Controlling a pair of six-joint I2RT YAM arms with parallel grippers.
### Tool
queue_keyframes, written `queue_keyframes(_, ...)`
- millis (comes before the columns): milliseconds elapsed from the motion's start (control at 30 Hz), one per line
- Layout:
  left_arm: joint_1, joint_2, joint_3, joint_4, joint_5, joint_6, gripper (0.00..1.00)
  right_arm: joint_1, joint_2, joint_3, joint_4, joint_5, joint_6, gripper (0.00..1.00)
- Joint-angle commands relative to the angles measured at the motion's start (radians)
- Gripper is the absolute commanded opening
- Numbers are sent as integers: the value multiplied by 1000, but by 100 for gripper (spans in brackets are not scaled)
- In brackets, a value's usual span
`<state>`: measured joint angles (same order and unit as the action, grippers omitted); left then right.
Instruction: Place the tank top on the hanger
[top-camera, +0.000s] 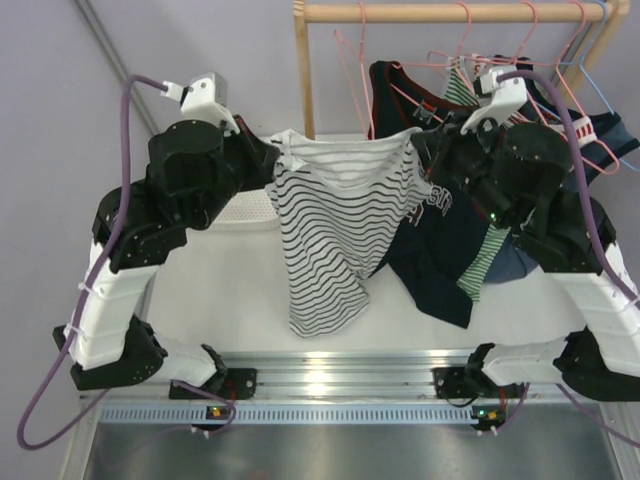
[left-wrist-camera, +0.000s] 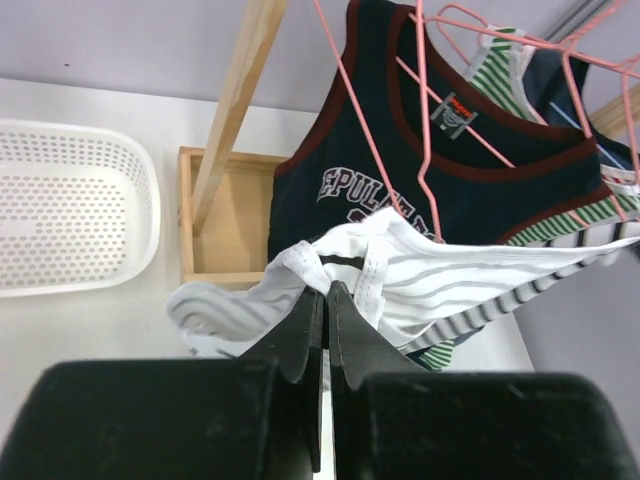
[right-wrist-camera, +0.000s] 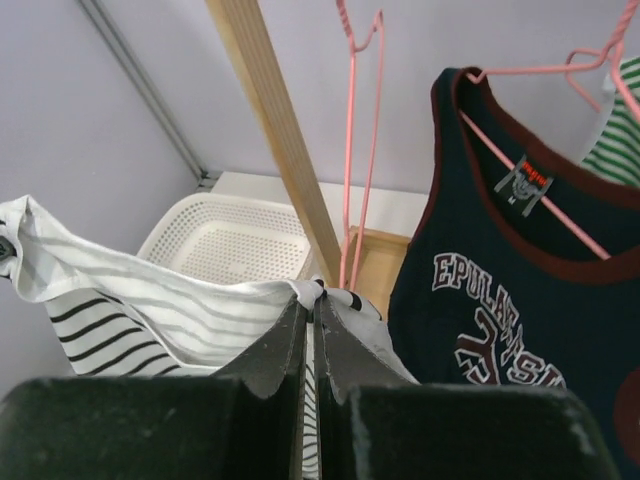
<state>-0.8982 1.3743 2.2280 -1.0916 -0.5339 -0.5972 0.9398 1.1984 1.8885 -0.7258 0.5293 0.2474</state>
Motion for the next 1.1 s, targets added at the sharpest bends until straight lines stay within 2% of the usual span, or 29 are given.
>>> queue_keyframes(0, 50, 26, 38, -48, -8, 34, 0, -65, 53, 112, -106, -156, -80, 0)
queue_keyframes(67, 77, 19, 6, -39, 35, 31, 0, -72, 55, 95, -100, -181, -68, 0)
queue_keyframes(167, 128, -20, -126, -15, 113, 14, 0, -72, 18, -24, -61, -222, -30, 0)
queue_keyframes(200, 151, -35, -178, 16, 139, 7, 0, -70, 4, -116, -48, -229, -16, 0)
queue_keyframes(267, 162, -124, -453, 95, 205, -42, 0, -72, -55, -271, 4, -245, 36, 0)
queue_keyframes(300, 162, -124, -455, 96, 225, -42, 0, -72, -75, -272, 20, -249, 58, 0)
queue_keyframes(333, 163, -176, -610, 157, 238, -74, 0, -72, -95, -378, 34, -255, 82, 0)
queue_keyframes(400, 163, -222, -765, 218, 293, -117, 0, -72, -151, -492, 67, -285, 148, 0)
queue_keyframes(500, 162, -309, -1121, 330, 378, -202, 0, -70, -210, -786, 141, -330, 231, 0)
queue_keyframes(533, 162, -325, -1186, 408, 393, -234, 0, -68, -221, -840, 179, -334, 245, 0)
queue_keyframes(600, 160, -356, -1339, 464, 411, -260, 0, -67, -244, -987, 225, -356, 289, 0)
queue_keyframes(733, 162, -360, -1446, 553, 440, -277, 0, -65, -212, -1103, 302, -417, 311, 0)
queue_keyframes(900, 162, -308, -1458, 572, 457, -269, 0, -61, -142, -1114, 338, -469, 285, 0)
queue_keyframes(967, 162, -305, -1464, 584, 479, -265, 0, -47, -134, -1108, 344, -474, 276, 5)
queue_keyframes(1067, 162, -326, -1478, 590, 473, -257, 8, -33, -137, -1105, 354, -489, 274, 9)
